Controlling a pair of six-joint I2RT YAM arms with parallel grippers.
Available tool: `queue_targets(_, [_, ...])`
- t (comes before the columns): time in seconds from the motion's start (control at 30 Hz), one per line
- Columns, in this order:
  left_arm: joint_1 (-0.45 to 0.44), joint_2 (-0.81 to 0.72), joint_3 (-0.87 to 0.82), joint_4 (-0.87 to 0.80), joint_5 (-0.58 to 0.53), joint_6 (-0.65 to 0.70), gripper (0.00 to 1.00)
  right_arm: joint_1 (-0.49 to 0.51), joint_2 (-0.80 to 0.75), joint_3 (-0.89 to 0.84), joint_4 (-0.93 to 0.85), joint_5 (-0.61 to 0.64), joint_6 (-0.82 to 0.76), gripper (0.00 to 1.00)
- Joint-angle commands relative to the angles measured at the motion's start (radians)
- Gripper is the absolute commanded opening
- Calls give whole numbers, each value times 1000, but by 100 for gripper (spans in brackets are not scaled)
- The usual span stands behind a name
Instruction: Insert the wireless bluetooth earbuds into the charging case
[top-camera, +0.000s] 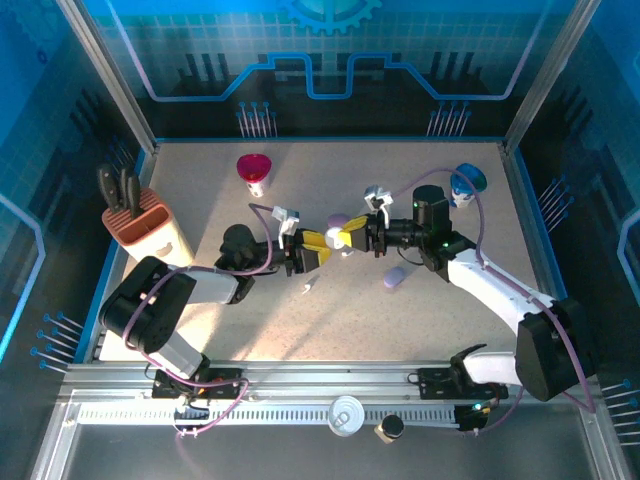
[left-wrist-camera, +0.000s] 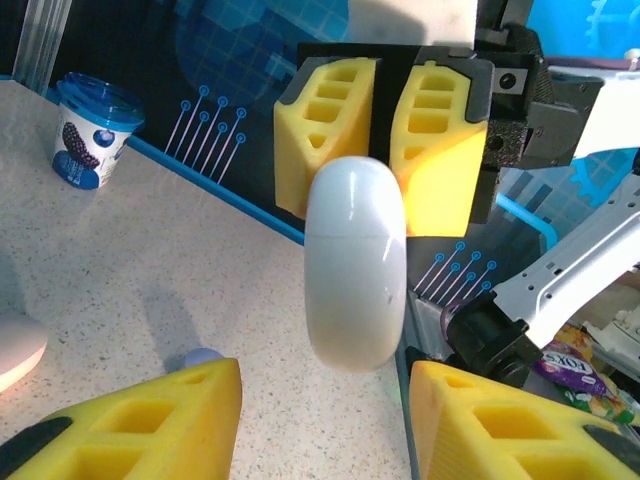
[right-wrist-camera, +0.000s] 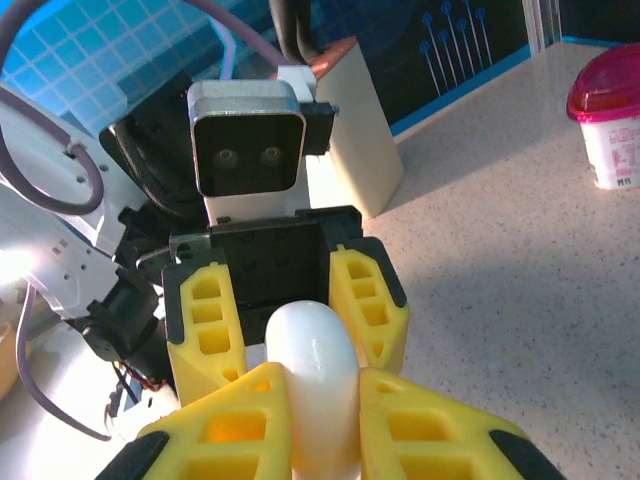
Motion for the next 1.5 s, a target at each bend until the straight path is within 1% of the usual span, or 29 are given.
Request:
queue_targets(0.0, [7, 14, 36, 6, 25, 24, 47, 30, -4, 45, -103, 34, -76, 16])
queue_targets(0.13, [7, 30, 52, 26, 38, 3, 45, 54, 18, 65, -155, 59, -114, 16])
queue_targets(0.17, [6, 32, 54, 28, 40, 2, 45, 59, 23, 93, -163, 64, -121, 16])
queue_targets(0.4, [5, 49, 49, 45, 61, -10, 33, 65, 38, 103, -145, 83, -100, 16])
queue_targets(0.57, [5, 58, 41, 65, 63, -5, 15, 69, 46, 115, -167, 84, -108, 16])
queue_targets(0.63, [5, 61, 37, 84, 61, 0, 9, 76, 46, 121, -191, 98, -128, 19])
queue_targets(0.67, [6, 63, 35, 93, 60, 2, 8, 77, 46, 121, -201, 103, -136, 22])
queue_targets(0.7, [5, 65, 32, 105, 58, 4, 7, 79, 44, 122, -207, 114, -143, 30])
queue_targets(0.73, [5, 67, 31, 118, 57, 3, 6, 81, 43, 118, -208, 129, -148, 37])
queue_targets(0.8, [5, 67, 31, 121, 58, 3, 6, 81, 40, 112, -215, 169, -157, 48])
queue_targets(0.9, [5, 60, 26, 122, 60, 9, 6, 82, 41, 121, -257, 240, -166, 56])
queue_targets(0.97, [5, 54, 20, 122, 60, 23, 6, 78, 35, 123, -261, 308, -138, 58])
queue_targets(1.07, [5, 43, 3, 122, 59, 67, 6, 62, 13, 109, -216, 378, -71, 59])
queue_targets(1.13, [5, 36, -12, 122, 51, 105, 6, 39, 9, 99, -189, 391, -16, 60])
queue_targets(1.27, [4, 32, -42, 122, 31, 198, 5, 20, -3, 86, -177, 391, 29, 63])
queue_targets(1.37, [3, 38, -60, 122, 17, 271, 5, 4, -41, 28, -111, 403, 85, 64])
queue_targets(1.47, [3, 44, -76, 123, 25, 350, 5, -21, -68, -3, -105, 436, 122, 65])
